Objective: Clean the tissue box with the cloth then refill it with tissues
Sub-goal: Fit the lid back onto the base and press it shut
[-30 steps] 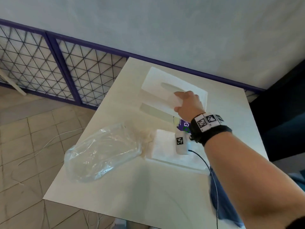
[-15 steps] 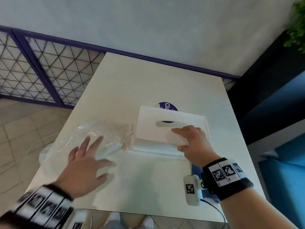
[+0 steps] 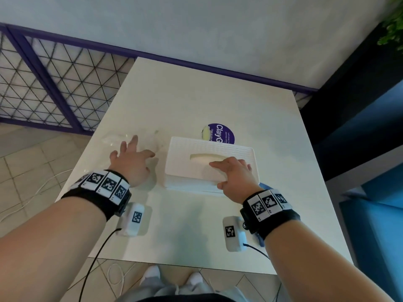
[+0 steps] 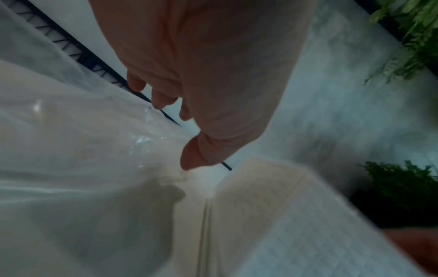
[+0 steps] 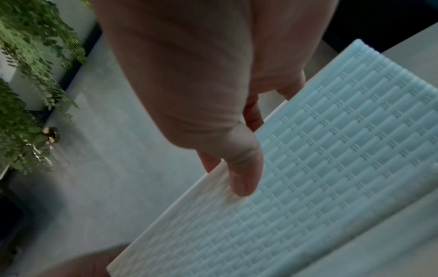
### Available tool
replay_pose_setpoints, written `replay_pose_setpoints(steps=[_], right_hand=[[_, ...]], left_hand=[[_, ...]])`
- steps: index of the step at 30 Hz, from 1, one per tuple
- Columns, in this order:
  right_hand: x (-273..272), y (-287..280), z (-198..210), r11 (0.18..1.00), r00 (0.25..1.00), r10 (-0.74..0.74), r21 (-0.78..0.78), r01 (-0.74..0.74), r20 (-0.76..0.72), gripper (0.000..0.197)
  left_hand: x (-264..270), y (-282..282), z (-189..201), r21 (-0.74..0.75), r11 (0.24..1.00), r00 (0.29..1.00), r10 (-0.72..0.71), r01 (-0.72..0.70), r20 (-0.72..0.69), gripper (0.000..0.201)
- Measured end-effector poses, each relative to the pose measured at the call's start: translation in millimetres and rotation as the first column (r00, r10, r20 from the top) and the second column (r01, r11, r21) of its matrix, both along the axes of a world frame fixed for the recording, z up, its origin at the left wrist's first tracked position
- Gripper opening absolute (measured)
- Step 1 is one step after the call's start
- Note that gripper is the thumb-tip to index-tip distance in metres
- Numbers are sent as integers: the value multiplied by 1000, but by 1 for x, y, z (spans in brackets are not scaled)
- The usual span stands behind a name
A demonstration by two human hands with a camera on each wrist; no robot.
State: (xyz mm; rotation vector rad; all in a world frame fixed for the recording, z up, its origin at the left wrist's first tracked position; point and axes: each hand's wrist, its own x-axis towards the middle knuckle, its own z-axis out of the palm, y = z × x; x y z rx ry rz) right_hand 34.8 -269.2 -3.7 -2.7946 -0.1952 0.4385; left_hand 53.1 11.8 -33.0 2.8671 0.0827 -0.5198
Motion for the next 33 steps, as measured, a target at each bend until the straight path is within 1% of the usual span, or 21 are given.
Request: replay_pose_setpoints(steps=[1,3,5,6,8,11,12,13,14,15,16,18,19,20,22,26,28,29,31,32,33], right_hand=[[0,1,-2,1000,1000,3,-14,-3,-10,62],[1,1,-7,999,1000,6,-37,-6,-21,61],[2,1,-9,999,1000,-1,-54,0,-17,61],[2,1,-10,998,1000,-3,-63,2,-8,61],[2,1,-10,997,1000,-5,-71,5,2,61],[2,-1,-9,996,999,11,-85,-14,-34,64],[2,-2,-8,997,998,20,-67,-24,-58,68],[2,-5,-5,1000,997,15,-7,-16,-79,75],[3,-8,-1,996,996,-23,84,30,-81,81],[5,-15,1,976,992,-108,183,119,-69,85],[9,-23,2,935,972,-230,263,236,-55,85],[16,-41,2,829,889,-450,332,450,-83,75],[17,-47,2,796,857,-499,320,513,-132,68],[16,-51,0,793,846,-502,293,534,-181,63],[12,-55,-3,807,846,-469,267,527,-254,60],[6,-58,-3,762,828,-439,344,548,-348,61],[5,-59,-3,747,820,-437,359,560,-371,62],[4,-59,-3,749,821,-433,359,557,-371,62],[2,-60,-3,786,846,-415,338,518,-334,63],[1,-61,-3,808,859,-402,319,495,-316,63],[1,-61,-4,826,870,-391,301,476,-301,63]], left_hand=[[0,-2,3,-29,1000,999,3,-1,43,51],[-1,-8,5,-126,992,980,2,24,198,43],[-3,-17,8,-283,953,943,-4,104,334,38],[-4,-22,9,-354,925,938,-10,140,345,38],[-6,-33,11,-420,891,954,-44,173,298,43],[-6,-45,10,-404,897,963,-78,181,258,46],[-5,-47,8,-391,903,966,-83,176,243,47],[-5,-48,8,-374,912,970,-83,165,227,48],[-5,-49,6,-358,922,976,-77,148,206,50],[-5,-49,5,-348,929,981,-65,127,184,52],[-6,-50,4,-348,932,986,-51,103,157,55],[-7,-52,4,-365,929,994,-31,66,100,56],[-8,-53,5,-374,926,997,-25,52,78,55],[-9,-55,6,-379,925,997,-14,40,71,54],[-12,-58,8,-389,921,995,17,21,94,53],[-20,-61,5,-430,903,987,89,-23,134,49],[-22,-59,1,-457,888,985,113,-40,133,51],[-22,-59,-2,-493,868,985,135,-63,111,56],[-21,-57,-11,-582,799,983,185,-152,-2,68],[-20,-55,-16,-594,782,980,188,-188,-64,71],[-20,-54,-18,-590,781,979,176,-204,-105,72]])
